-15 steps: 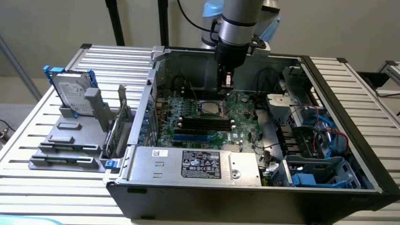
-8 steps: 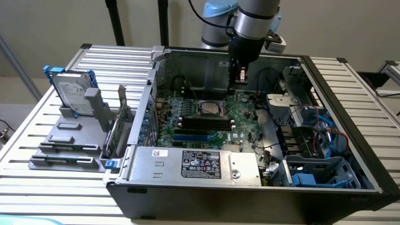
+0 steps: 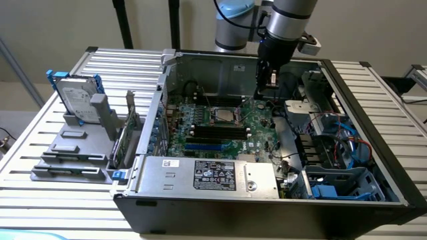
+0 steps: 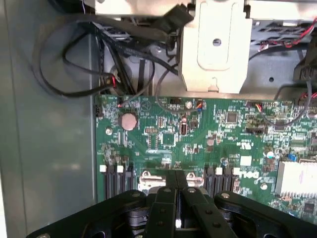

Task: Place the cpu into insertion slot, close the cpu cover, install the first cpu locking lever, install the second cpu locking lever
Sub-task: 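Close the cpu cover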

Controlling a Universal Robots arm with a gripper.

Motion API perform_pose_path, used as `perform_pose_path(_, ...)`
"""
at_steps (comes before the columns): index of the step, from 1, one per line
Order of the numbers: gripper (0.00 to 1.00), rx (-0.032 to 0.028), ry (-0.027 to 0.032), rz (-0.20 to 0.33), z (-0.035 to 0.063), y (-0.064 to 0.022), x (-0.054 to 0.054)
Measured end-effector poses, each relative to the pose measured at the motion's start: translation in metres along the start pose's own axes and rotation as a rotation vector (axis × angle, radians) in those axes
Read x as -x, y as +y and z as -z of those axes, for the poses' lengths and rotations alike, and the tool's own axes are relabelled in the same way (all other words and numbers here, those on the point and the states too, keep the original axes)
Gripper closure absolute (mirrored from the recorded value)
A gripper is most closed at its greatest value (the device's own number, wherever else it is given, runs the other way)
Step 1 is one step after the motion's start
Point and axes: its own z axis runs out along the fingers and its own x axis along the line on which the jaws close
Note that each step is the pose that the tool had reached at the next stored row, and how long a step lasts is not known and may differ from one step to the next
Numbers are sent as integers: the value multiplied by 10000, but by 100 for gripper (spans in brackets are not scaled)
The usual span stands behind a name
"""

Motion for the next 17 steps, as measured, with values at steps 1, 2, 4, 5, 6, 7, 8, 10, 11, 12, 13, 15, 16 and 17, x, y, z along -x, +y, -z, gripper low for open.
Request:
perform_pose_path(1, 89, -4, 6, 1, -1, 19, 0)
perform_pose_path(2, 89, -7, 14, 2, -4, 38, -1)
perform_pose_path(4, 89, -11, 14, 6, -25, 71, 0)
perform_pose_path(5, 89, -12, 12, 8, -40, 83, 1)
perform_pose_path(6, 89, -12, 13, 12, -57, 91, 1)
perform_pose_path(7, 89, -12, 12, 15, -74, 97, 1)
perform_pose_path(8, 89, -12, 13, 23, -93, 102, 1)
perform_pose_path(10, 89, -13, 10, 45, -130, 105, 1)
perform_pose_path(11, 89, -13, 9, 62, -147, 106, 2)
perform_pose_path(12, 89, -13, 8, 77, -165, 108, 2)
perform_pose_path(13, 89, -13, 8, 91, -183, 109, 2)
perform_pose_path(15, 89, -13, 5, 118, -219, 112, 2)
perform_pose_path(16, 89, -13, 4, 130, -238, 112, 2)
perform_pose_path(17, 89, -14, 4, 140, -256, 111, 3)
